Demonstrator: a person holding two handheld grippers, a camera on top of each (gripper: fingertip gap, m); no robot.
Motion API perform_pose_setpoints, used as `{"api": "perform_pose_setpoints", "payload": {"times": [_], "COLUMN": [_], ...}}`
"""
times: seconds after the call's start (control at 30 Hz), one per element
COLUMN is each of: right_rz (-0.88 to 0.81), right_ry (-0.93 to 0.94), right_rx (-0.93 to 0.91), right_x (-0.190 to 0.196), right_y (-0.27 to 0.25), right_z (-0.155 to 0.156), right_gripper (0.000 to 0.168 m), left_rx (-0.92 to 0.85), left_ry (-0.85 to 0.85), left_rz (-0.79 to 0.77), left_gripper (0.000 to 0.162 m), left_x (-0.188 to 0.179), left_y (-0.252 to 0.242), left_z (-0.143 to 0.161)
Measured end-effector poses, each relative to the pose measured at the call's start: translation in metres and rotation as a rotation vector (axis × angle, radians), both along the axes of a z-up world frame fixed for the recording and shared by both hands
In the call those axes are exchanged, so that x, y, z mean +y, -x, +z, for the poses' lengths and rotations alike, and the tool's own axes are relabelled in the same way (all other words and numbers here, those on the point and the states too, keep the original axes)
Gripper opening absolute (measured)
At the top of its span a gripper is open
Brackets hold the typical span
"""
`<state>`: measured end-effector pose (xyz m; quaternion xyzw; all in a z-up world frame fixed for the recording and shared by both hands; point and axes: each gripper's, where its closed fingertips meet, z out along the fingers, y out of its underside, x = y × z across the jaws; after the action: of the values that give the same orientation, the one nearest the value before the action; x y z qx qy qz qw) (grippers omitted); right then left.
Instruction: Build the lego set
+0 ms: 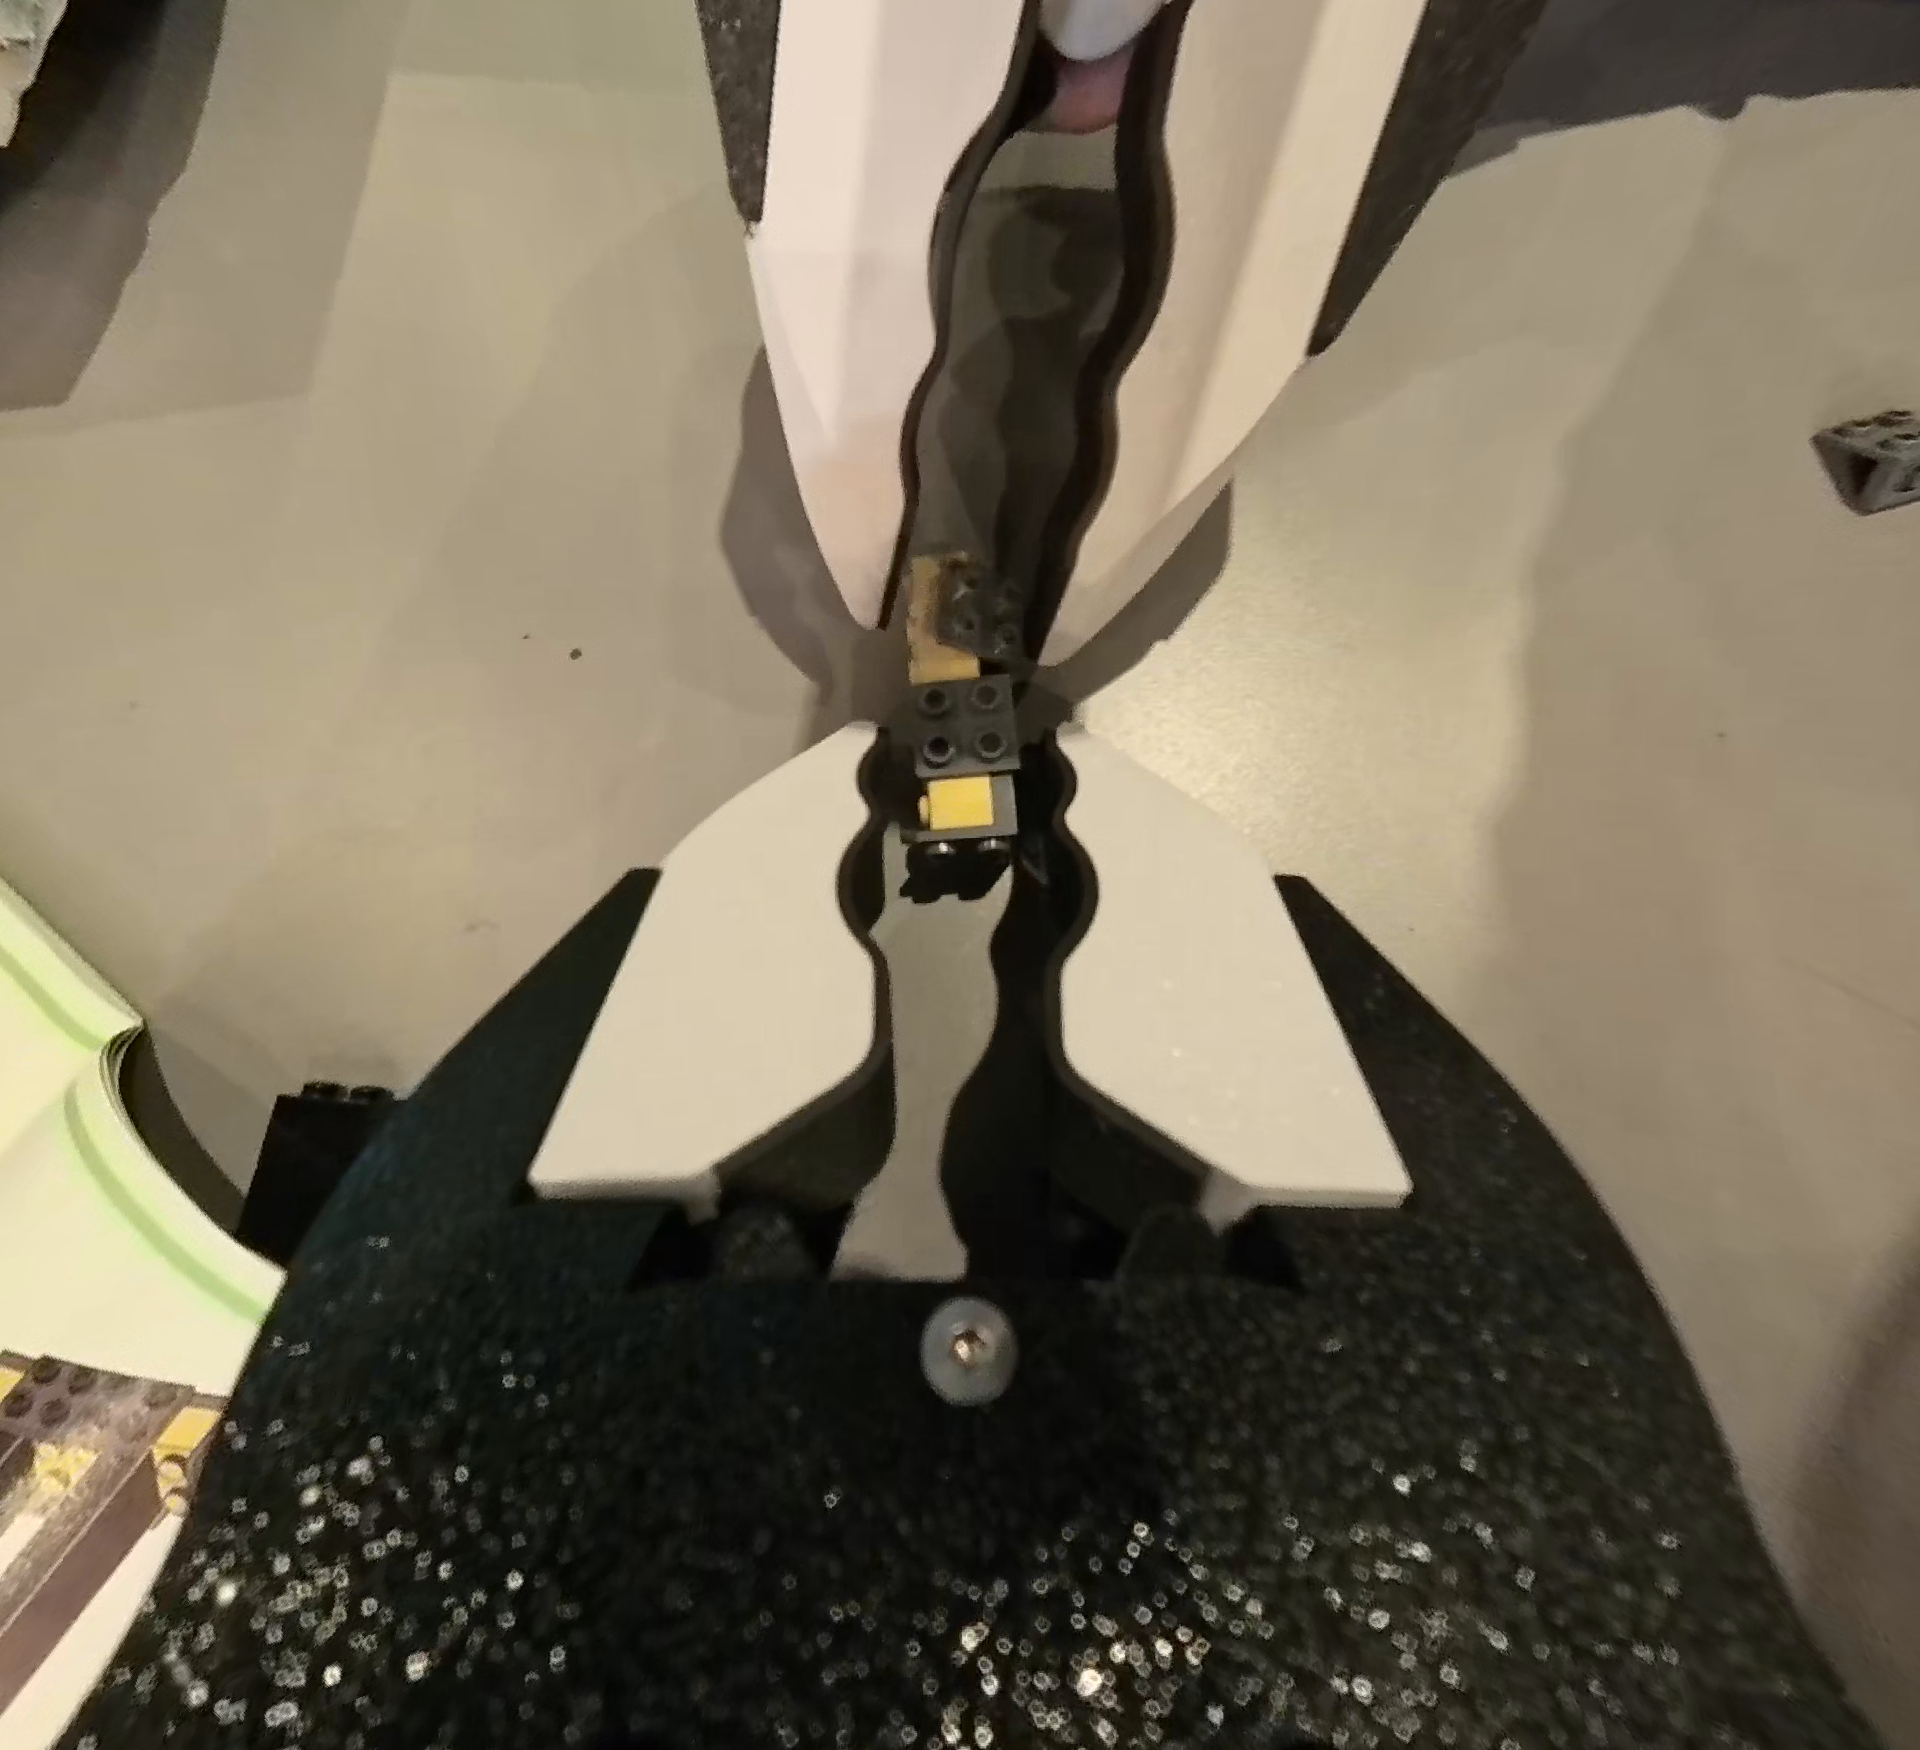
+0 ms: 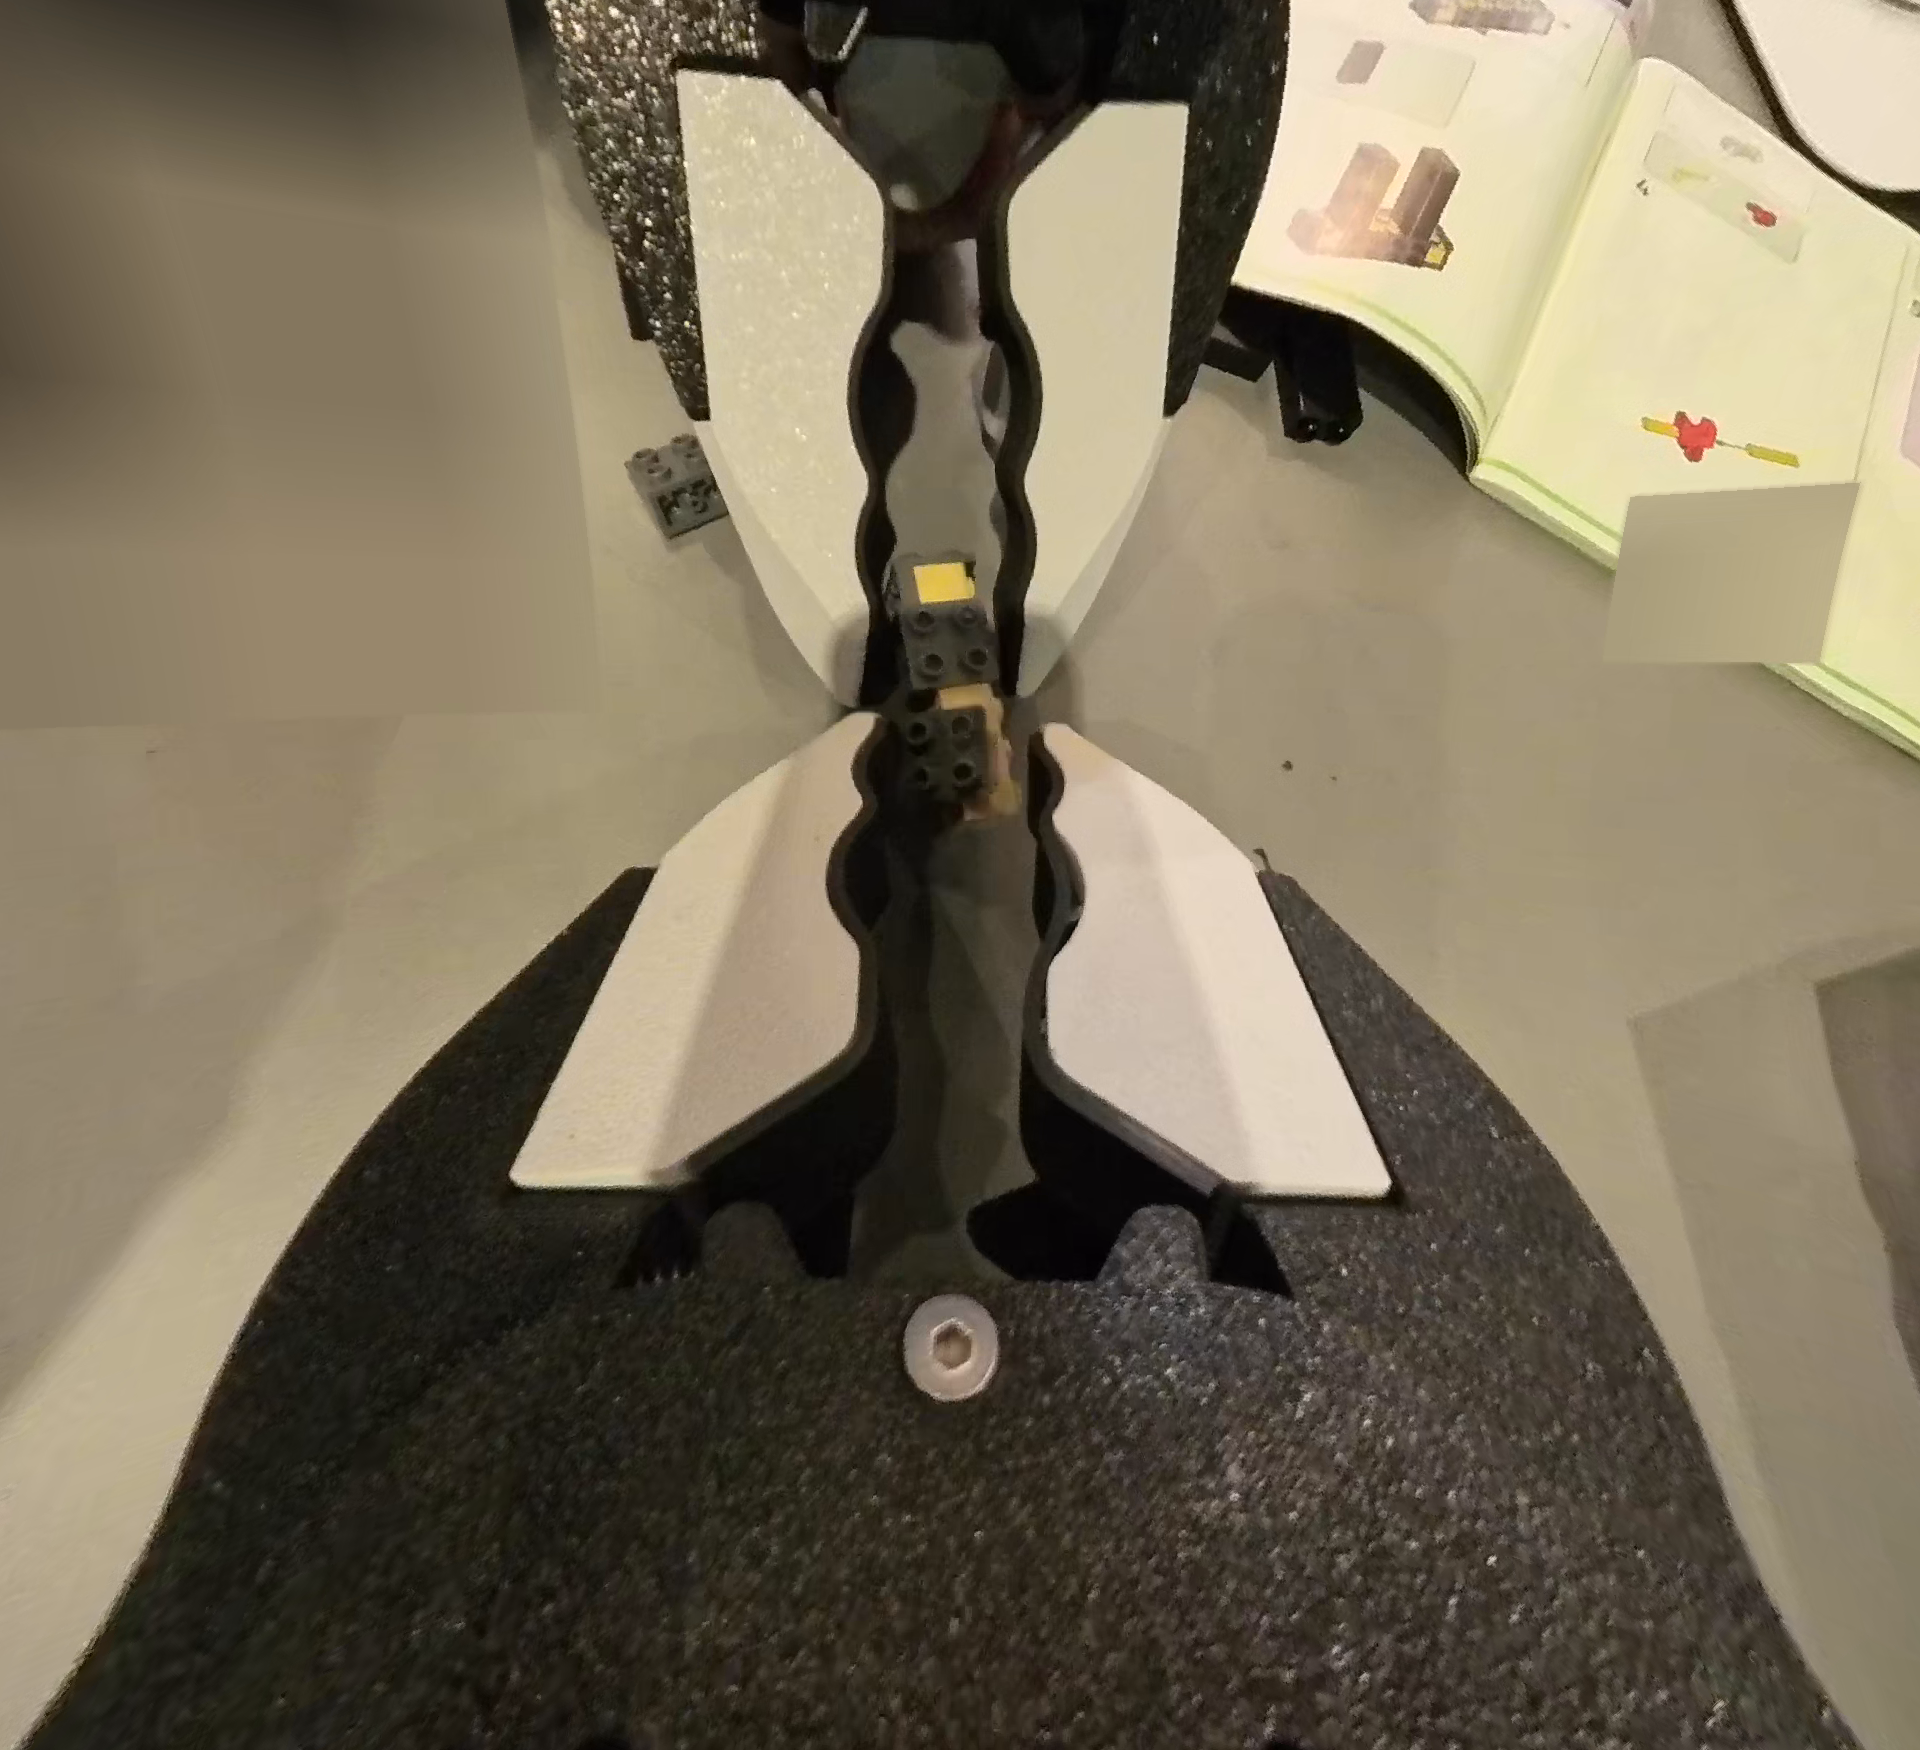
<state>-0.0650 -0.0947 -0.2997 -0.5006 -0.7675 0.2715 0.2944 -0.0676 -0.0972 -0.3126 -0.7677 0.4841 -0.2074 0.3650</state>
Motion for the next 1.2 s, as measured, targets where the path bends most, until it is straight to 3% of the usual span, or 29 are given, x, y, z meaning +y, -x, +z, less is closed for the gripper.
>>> {"api": "perform_pose_setpoints", "payload": {"times": [0.23,0.5,0.67,0.93,1.2], "right_rz": [0.013,-0.016,-0.024,-0.009,-0.017], "right_ry": [-0.003,0.014,0.019,0.033,0.102], "right_rx": [0.01,0.061,0.052,0.025,0.06], "right_x": [-0.002,0.003,0.0,-0.003,0.012], "right_y": [-0.002,-0.005,0.005,0.009,-0.011], "right_z": [0.001,0.012,0.008,-0.002,0.007], "right_gripper": [0.02,0.028,0.035,0.028,0.021], "left_rx": [0.001,-0.012,-0.022,-0.011,-0.009], "left_ry": [-0.002,0.036,0.054,0.036,0.035], "left_rz": [-0.002,0.005,-0.027,-0.034,-0.058], "left_gripper": [0.028,0.038,0.03,0.025,0.044], "left_x": [0.0,0.0,-0.004,-0.004,-0.007], "left_y": [0.001,0.011,0.012,0.012,0.011], "left_z": [0.0,-0.001,0.0,-0.001,-0.002]}}
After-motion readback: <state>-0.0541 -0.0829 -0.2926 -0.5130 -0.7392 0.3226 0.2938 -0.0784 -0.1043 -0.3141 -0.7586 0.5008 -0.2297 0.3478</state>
